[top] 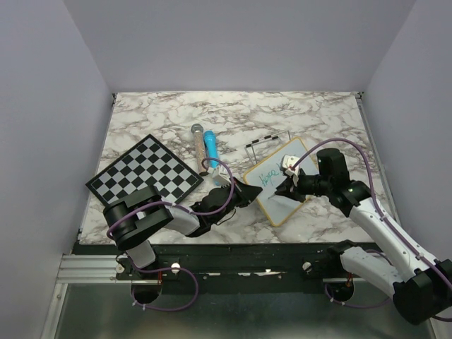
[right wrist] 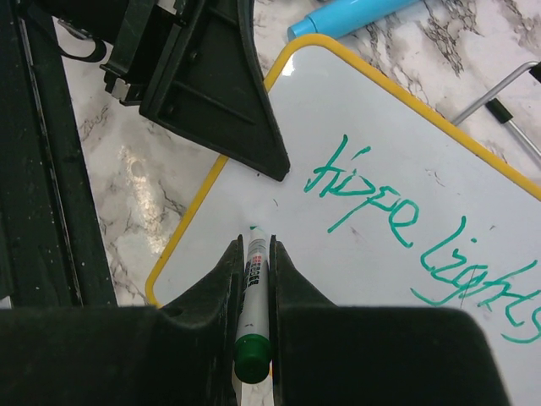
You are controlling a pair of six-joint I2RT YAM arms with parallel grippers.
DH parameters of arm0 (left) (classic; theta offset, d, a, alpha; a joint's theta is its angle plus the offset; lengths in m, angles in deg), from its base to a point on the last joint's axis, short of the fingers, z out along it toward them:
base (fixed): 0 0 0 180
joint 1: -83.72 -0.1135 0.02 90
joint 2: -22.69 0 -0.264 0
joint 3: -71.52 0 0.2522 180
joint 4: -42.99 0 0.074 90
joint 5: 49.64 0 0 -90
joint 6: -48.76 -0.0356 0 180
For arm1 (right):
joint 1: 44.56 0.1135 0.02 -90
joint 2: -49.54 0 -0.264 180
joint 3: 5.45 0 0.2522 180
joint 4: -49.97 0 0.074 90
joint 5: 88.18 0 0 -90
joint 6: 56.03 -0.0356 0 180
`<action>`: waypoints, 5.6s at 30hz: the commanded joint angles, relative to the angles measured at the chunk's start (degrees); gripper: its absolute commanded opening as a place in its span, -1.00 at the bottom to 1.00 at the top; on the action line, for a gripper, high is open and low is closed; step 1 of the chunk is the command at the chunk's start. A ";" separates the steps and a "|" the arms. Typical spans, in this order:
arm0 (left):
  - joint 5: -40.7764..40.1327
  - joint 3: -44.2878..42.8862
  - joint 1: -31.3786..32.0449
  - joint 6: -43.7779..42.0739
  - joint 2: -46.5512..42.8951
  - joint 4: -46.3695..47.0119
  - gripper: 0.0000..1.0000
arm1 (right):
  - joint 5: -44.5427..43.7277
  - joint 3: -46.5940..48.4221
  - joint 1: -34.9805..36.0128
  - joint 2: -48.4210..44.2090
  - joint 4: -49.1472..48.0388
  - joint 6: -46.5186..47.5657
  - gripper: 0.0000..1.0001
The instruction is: Write a sentence on the whiteboard
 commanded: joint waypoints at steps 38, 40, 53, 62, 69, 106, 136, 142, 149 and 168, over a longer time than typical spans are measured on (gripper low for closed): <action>-1.28 0.11 0.28 -0.12 -1.16 4.44 -1.00 | -2.54 0.10 0.33 1.37 -2.18 -2.16 -0.99; -1.28 0.20 0.28 -0.12 -1.24 4.53 -1.00 | -2.45 0.18 0.33 1.20 -1.30 -1.54 -0.99; -1.54 0.55 0.28 -0.12 -1.33 4.53 -1.00 | -2.10 0.45 0.33 0.67 4.50 1.18 -0.99; -1.54 0.55 0.28 -0.20 -1.24 4.62 -1.00 | -2.36 0.36 0.33 -0.12 7.23 2.15 -0.99; -1.54 0.46 0.28 -0.20 -1.07 4.79 -1.00 | -7.44 0.27 0.33 -0.21 6.36 0.58 -0.99; -0.66 1.17 0.28 -0.55 -0.01 6.38 -1.00 | -2.72 2.30 -5.03 -1.70 0.29 -6.29 -0.99; -1.01 1.52 0.28 -0.12 0.16 6.82 -1.00 | -2.10 1.86 -5.82 -1.44 0.20 -6.90 -0.99; -1.01 1.78 0.28 -0.12 -0.01 6.99 -1.00 | -2.10 1.77 -5.82 -1.62 0.11 -6.99 -0.99; -0.93 1.78 0.28 -0.12 0.16 7.17 -1.00 | -3.69 2.29 -6.26 0.05 0.02 -7.17 -0.99; -0.66 1.34 0.28 -0.38 0.25 6.90 -1.00 | -1.92 4.14 -6.26 1.63 0.64 -5.58 -0.99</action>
